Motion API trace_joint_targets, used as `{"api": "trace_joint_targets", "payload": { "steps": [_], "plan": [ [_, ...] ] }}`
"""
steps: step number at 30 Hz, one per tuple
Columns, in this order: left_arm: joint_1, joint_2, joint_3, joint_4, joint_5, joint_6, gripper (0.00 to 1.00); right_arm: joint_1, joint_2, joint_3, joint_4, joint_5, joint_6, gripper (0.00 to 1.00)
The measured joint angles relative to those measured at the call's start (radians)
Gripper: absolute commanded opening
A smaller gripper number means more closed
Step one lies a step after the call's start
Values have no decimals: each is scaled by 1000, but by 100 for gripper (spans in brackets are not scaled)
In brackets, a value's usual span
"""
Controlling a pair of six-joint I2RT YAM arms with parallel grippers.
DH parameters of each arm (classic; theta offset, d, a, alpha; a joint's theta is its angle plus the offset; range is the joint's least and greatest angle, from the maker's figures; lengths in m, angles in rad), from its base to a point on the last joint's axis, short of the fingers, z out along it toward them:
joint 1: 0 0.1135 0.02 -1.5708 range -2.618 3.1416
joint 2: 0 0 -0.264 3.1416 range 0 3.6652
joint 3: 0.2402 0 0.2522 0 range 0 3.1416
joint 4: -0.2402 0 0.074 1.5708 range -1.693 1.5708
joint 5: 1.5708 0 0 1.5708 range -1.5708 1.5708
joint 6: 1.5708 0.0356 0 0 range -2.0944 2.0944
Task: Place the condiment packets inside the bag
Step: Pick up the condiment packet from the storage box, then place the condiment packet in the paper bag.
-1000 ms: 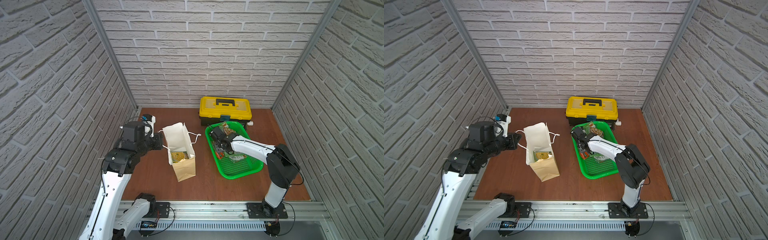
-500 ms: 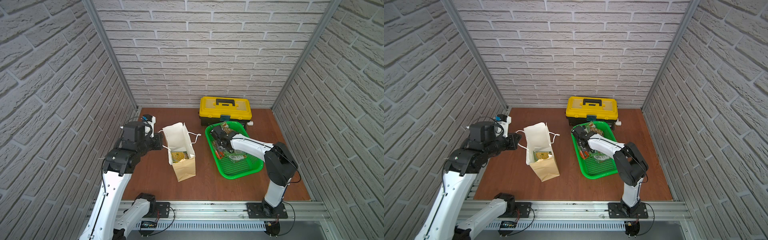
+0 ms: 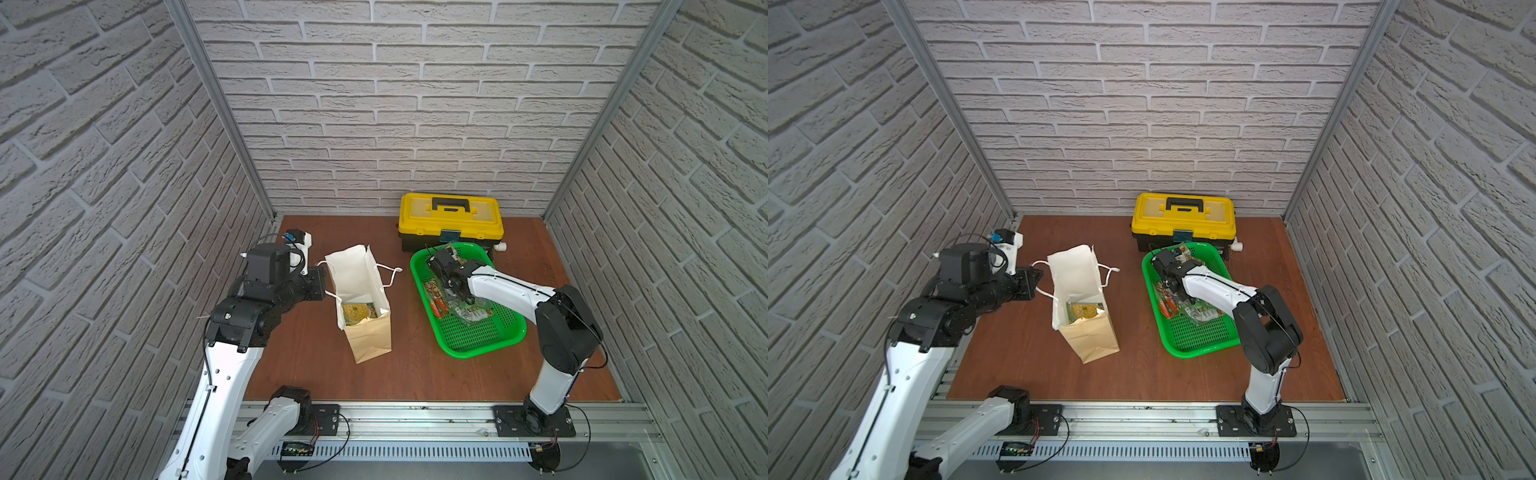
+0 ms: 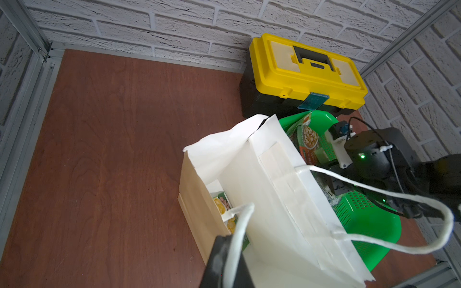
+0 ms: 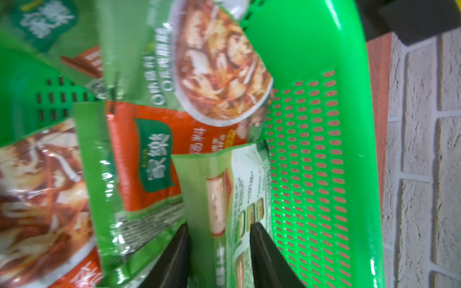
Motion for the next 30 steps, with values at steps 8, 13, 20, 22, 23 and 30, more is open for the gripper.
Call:
{"api": "trace_joint_targets", "payload": {
  "steps": [8,13,20,22,23,30],
  "plan": [
    [0,0,0,0,0,0,6,-37,-128,-30,-12,-39,-13,3],
    [0,-1,0,0,0,0,7,14,-352,8,-45,-121,-32,3],
    [0,-6,0,0,-1,0,6,137,-594,240,-14,-371,-17,3],
    [0,-8,0,0,0,0,6,170,-621,279,18,-467,6,3],
    [0,-8,0,0,0,0,7,184,-627,290,42,-518,24,3],
    [2,-23,0,-3,-1,0,7,289,-543,299,187,-768,142,3]
  ]
}}
